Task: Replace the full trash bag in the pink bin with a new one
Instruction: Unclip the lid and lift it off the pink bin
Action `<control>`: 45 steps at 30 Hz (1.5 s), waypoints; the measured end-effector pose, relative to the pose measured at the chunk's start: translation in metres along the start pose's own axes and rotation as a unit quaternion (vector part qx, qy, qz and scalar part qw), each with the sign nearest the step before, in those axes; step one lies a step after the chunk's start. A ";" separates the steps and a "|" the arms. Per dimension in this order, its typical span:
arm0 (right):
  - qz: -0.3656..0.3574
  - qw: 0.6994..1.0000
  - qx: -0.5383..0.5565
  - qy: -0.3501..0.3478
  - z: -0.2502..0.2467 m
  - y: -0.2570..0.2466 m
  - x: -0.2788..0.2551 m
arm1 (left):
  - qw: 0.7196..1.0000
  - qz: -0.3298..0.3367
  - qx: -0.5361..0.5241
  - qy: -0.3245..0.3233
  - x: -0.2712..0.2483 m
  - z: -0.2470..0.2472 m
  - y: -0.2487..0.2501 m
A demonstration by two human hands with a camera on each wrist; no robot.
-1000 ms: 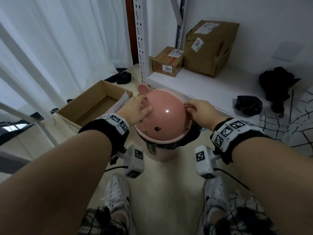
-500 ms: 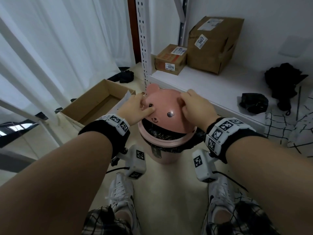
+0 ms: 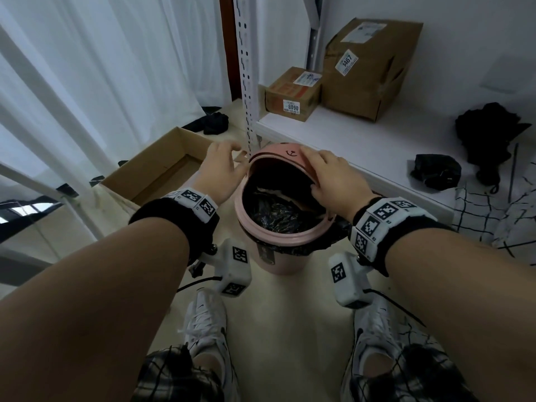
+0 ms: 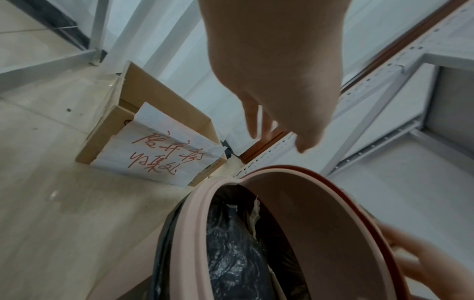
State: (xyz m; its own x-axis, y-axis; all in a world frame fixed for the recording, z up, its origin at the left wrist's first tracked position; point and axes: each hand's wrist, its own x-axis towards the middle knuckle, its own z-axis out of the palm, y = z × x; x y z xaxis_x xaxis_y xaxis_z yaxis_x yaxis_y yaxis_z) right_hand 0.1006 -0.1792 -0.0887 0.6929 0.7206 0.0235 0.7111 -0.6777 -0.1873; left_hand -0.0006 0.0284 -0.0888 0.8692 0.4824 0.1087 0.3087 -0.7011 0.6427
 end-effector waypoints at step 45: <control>-0.053 0.991 -0.066 -0.102 0.012 -0.036 0.002 | 0.909 -0.283 -0.257 -0.168 -0.015 0.045 0.024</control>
State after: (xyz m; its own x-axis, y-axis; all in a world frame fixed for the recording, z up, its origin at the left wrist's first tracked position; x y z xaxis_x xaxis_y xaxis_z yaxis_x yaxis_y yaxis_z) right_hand 0.0753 -0.1517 -0.0943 0.5843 0.7944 -0.1658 0.7976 -0.5999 -0.0633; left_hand 0.0108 -0.0191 -0.1089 0.7233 0.4418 -0.5307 0.5962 -0.0118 0.8028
